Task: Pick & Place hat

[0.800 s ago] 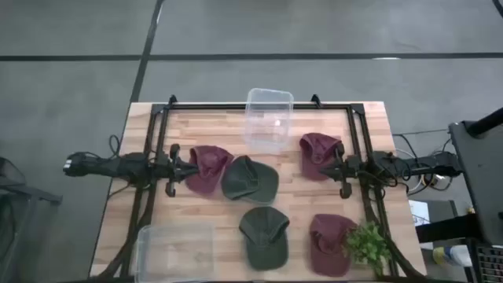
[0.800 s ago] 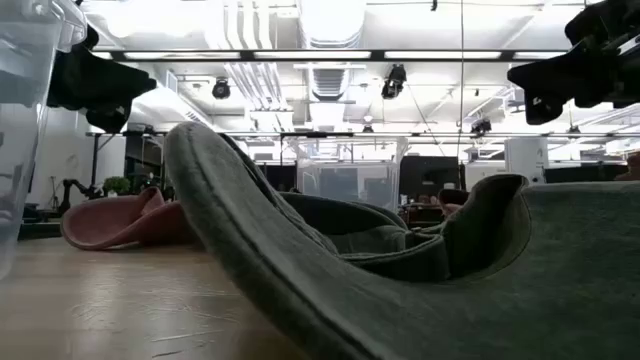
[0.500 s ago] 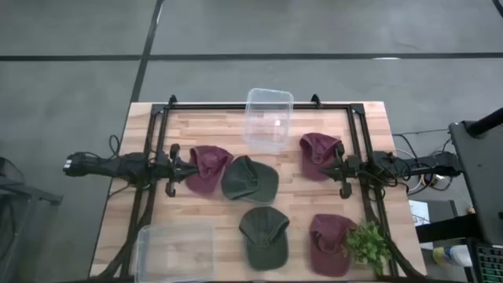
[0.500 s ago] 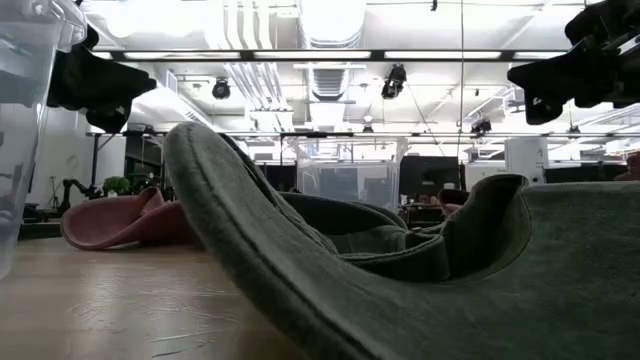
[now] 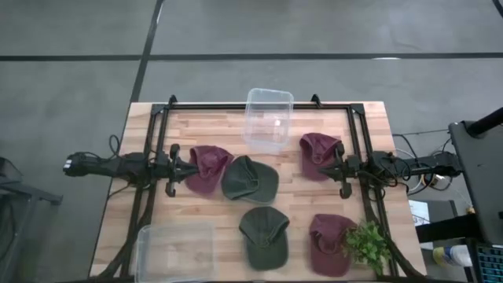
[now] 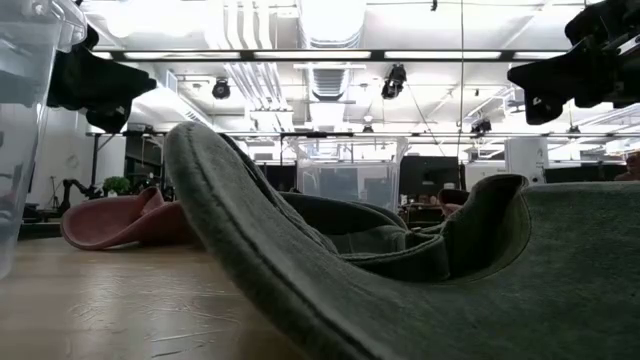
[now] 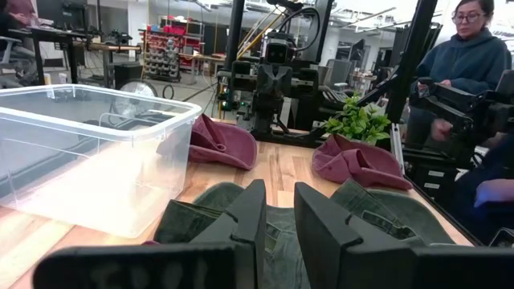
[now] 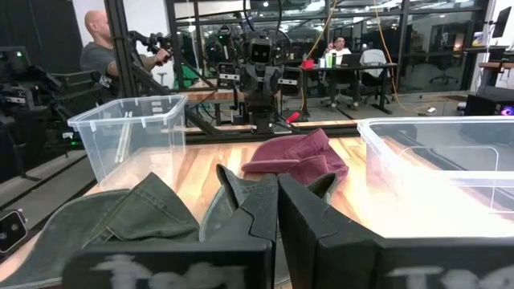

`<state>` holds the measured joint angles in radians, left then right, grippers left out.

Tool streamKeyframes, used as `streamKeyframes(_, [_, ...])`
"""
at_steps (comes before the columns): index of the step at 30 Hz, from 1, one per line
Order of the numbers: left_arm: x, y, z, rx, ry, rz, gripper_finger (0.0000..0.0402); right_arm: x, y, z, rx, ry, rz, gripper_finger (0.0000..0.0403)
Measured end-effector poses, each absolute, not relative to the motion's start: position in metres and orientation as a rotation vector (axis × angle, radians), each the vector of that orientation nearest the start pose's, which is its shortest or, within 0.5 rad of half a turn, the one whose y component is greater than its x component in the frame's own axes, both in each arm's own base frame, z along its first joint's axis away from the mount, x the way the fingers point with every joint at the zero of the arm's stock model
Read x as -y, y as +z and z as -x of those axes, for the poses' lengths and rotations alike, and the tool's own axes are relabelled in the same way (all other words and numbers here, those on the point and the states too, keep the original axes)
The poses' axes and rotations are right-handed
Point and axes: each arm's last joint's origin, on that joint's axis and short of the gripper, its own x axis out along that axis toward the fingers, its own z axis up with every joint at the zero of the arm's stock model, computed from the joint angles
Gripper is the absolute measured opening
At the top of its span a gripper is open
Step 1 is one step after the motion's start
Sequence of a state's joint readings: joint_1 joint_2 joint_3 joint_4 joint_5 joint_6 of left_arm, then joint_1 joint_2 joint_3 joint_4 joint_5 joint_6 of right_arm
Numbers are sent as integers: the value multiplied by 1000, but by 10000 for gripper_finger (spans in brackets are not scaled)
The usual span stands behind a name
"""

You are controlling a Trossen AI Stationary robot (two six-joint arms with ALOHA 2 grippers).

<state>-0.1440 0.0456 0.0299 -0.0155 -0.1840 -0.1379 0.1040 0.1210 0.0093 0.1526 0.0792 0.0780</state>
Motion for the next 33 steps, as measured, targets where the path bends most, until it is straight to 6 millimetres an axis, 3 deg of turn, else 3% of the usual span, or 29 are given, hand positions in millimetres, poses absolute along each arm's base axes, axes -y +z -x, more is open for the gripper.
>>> streamKeyframes(30, [9,169,-98,-28,41,133,60,-9,172,-104,41,27,-82,9])
streamKeyframes(33, [9,169,-98,-28,41,133,60,-9,173,-104,56,29,-143,8])
